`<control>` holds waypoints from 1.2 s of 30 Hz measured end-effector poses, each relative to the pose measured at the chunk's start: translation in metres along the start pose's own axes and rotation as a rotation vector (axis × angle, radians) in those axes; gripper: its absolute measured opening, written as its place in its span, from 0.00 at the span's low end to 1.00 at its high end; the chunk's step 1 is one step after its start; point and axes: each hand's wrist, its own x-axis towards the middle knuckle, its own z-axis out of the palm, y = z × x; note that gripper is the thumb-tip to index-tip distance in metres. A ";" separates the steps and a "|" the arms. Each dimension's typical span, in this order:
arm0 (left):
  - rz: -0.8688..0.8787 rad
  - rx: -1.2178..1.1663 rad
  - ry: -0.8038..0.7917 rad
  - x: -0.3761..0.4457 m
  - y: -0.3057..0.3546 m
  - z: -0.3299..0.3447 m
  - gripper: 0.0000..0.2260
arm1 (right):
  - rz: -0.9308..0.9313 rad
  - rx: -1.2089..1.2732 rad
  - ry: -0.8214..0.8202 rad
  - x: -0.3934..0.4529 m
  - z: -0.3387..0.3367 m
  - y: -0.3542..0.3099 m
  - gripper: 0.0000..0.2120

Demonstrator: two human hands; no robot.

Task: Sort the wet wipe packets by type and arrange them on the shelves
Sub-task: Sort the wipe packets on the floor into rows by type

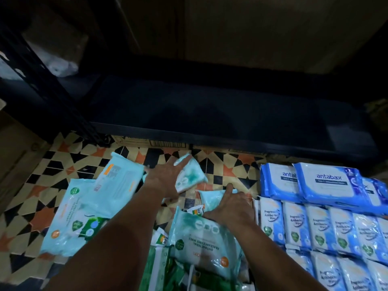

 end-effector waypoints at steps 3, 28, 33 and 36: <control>0.142 0.124 -0.009 0.002 -0.008 -0.004 0.55 | -0.006 0.011 0.003 -0.001 0.000 -0.001 0.59; -0.039 0.015 0.081 0.018 -0.025 0.009 0.45 | -0.400 0.475 0.520 0.006 -0.038 -0.005 0.57; -0.043 -0.023 0.079 0.015 -0.026 0.009 0.44 | -0.610 0.287 0.421 0.013 -0.055 -0.010 0.59; -0.045 -0.043 0.098 0.015 -0.030 0.012 0.44 | -0.694 0.058 0.358 0.024 -0.066 -0.018 0.58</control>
